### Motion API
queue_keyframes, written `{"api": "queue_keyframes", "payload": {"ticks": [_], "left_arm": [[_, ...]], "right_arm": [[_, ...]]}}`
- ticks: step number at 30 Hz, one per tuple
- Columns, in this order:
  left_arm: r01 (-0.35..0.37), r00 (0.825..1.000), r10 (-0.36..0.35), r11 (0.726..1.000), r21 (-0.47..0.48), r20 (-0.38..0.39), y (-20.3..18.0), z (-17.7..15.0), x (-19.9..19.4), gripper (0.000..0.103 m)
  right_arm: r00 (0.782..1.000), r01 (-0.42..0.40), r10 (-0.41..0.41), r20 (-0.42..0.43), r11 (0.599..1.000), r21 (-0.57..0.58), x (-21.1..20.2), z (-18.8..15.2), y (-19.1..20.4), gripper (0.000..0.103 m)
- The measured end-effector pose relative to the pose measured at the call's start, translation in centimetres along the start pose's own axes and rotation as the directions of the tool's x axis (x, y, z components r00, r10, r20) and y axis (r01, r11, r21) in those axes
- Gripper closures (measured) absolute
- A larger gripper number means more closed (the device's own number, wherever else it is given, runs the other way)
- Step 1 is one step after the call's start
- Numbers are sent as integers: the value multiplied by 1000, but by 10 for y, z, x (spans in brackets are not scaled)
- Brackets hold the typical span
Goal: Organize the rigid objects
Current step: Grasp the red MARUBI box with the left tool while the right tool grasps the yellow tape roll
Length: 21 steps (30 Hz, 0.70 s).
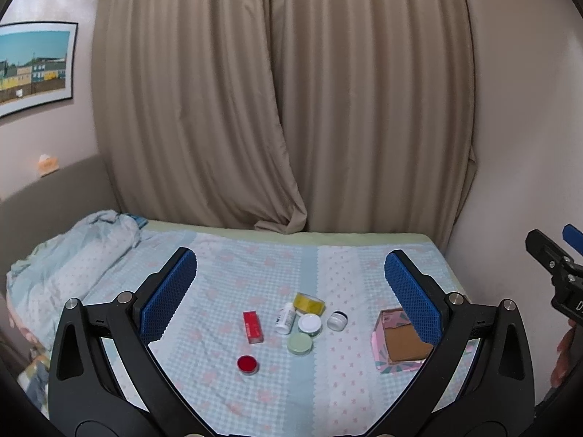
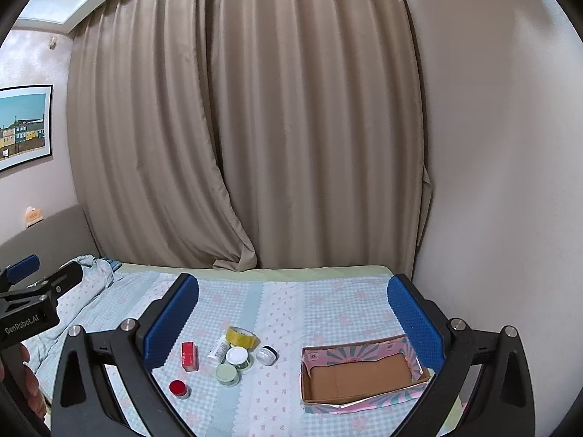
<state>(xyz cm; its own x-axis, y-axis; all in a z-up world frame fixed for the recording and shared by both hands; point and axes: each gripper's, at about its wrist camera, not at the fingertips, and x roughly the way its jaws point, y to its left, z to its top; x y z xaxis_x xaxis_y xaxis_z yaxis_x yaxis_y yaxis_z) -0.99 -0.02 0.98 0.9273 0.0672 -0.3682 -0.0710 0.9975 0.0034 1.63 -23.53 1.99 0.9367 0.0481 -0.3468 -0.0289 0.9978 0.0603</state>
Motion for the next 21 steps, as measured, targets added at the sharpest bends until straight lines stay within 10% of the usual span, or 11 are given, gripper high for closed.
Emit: {"api": "queue_keyframes", "payload": {"ticks": [10,21], "left_arm": [[-51,992,43,996,-67,-122,25,-18,23,0],[-88,942,29,983,-162,-333,101,-63,105,1]], "right_arm": [[995,-71,67,-80,996,-46,26,-3,1,0],[940,-184,179,-290,983,12,124,-35,44,0]]}}
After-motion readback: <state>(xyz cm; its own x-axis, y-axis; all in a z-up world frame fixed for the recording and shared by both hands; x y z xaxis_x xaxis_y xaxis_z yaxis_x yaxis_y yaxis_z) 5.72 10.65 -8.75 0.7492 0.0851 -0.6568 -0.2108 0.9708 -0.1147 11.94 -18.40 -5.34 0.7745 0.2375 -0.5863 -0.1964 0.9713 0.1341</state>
